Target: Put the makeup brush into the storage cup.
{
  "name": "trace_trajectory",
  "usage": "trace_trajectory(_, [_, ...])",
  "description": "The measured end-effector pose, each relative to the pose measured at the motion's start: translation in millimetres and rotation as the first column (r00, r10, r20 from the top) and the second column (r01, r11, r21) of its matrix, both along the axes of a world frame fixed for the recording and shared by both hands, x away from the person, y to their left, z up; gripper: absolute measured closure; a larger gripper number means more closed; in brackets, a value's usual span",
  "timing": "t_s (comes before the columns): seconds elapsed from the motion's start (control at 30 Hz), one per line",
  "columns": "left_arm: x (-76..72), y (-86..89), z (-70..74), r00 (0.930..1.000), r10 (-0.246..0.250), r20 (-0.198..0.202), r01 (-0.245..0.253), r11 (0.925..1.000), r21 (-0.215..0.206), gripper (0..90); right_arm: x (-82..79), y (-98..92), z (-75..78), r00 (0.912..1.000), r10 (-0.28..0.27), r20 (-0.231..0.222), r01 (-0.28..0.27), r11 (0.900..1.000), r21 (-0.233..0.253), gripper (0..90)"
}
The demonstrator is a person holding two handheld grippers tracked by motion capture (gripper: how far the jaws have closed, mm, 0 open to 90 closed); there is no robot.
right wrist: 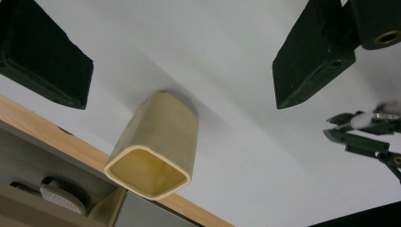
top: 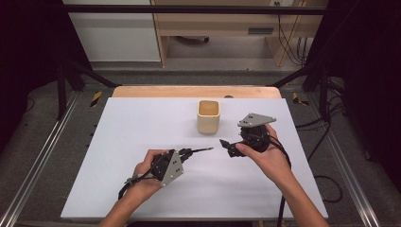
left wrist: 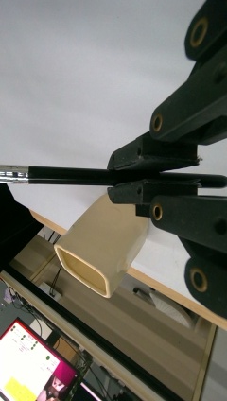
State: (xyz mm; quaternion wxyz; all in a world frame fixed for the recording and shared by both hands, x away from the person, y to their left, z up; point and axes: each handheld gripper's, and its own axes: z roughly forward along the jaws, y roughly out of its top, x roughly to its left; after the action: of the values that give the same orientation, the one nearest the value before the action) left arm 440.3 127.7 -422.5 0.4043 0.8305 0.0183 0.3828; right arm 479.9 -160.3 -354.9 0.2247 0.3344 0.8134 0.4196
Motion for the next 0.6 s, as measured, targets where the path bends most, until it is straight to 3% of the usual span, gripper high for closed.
trace_trajectory(0.37, [3.0, 8.6, 7.6, 0.9995, 0.019, -0.025, -0.021, 0.9974, -0.069, 83.9, -11.1, -1.6, -6.9, 0.9999, 0.004, 0.011, -0.004, 0.999, 0.033, 5.9])
trace_trajectory(0.47, [4.3, 12.2, 12.7, 0.9965, 0.011, -0.083, -0.025, 0.9851, -0.17, 83.9, -12.5, -0.8, -7.2, 0.9998, 0.009, 0.015, -0.009, 0.999, 0.049, 5.5])
trace_trajectory(0.6, [5.1, 13.1, 20.9, 0.9956, 0.018, -0.092, -0.036, 0.9795, -0.198, 83.9, -14.0, 0.2, -7.4, 0.9997, 0.009, 0.024, -0.011, 0.998, 0.063, 5.7])
